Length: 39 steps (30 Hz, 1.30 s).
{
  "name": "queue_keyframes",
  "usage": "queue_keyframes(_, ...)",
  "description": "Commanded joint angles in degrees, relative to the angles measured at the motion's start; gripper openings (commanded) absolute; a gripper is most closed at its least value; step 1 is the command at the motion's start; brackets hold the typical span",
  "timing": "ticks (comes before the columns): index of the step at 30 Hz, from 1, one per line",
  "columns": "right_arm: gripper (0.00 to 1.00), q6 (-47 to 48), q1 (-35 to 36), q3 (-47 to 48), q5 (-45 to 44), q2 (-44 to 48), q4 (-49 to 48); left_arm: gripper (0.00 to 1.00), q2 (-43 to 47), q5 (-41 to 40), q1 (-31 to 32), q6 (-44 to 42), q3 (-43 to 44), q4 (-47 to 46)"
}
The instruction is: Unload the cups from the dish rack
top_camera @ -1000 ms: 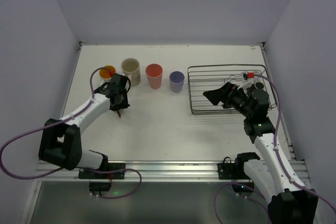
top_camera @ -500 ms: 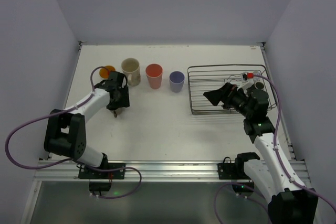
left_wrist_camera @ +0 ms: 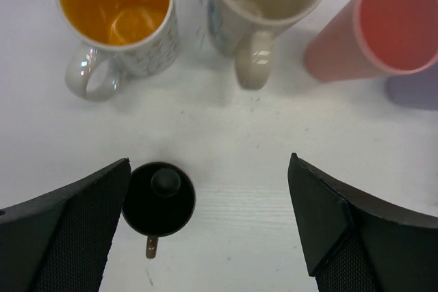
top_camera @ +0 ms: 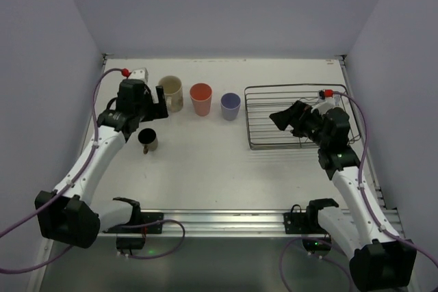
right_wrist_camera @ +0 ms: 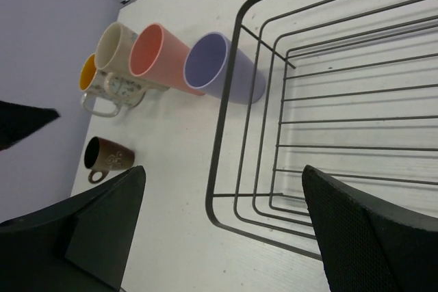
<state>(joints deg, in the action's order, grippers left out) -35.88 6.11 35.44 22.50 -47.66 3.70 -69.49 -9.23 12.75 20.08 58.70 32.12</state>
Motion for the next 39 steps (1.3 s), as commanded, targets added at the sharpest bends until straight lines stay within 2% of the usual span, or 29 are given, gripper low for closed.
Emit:
queue_keyframes(1, 0.98, 2.48, 0.13, 4.37, -8.93, -1.56, 4.02, 1.00, 3.92, 6.58, -0.27, -1.53, 3.97, -3.19)
queue_keyframes(4, 0.91, 4.93, 0.13, 6.56, -18.76, -2.70, 6.57, 1.00, 7.16, 18.50, 0.34, -0.65, 2.57, -6.53)
queue_keyframes(6, 0.82, 6.16, -0.22, 8.32, -23.80, -3.93, 7.98, 0.98, 10.85, 24.41, 2.09, -0.13, 0.55, -10.90)
queue_keyframes(7, 0.79, 7.13, -0.48, 8.94, -30.08, -5.85, 8.25, 0.98, 12.44, 30.10, 2.88, 0.05, -2.07, -12.85)
queue_keyframes(10, 0.76, 8.45, -4.42, 11.84, -34.79, -9.72, 9.74, 0.98, 18.68, 37.42, 7.10, 1.19, -8.48, -21.11)
queue_keyframes(13, 0.72, 8.11, -10.32, 14.04, -36.73, -15.00, 10.18, 0.99, 23.78, 39.37, 10.88, -0.64, -12.01, -23.59)
queue_keyframes(16, 0.68, 8.89, -11.47, 16.41, -42.17, -19.57, 9.92, 1.00, 27.91, 40.08, 11.24, -3.20, -14.12, -23.15)
queue_keyframes(20, 0.72, 10.48, -12.61, 20.45, -46.84, -25.54, 9.39, 1.00, 29.85, 38.42, 15.45, -4.87, -16.42, -23.77)
queue_keyframes(25, 0.75, 10.13, -15.33, 22.91, -46.58, -31.95, 10.53, 1.00, 31.79, 30.87, 20.29, -7.42, -16.07, -20.34)
queue_keyframes(28, 0.79, 9.69, -16.04, 24.67, -45.53, -35.64, 10.62, 1.00, 31.96, 28.85, 21.87, -8.03, -15.72, -19.38)
queue_keyframes(33, 0.82, 9.60, -16.92, 27.31, -44.39, -40.05, 11.76, 1.00, 31.62, 27.25, 24.25, -8.47, -15.72, -18.67)
queue_keyframes(39, 0.80, 9.34, -17.53, 28.01, -44.74, -43.04, 11.85, 1.00, 31.09, 26.46, 24.69, -8.56, -15.63, -18.41)
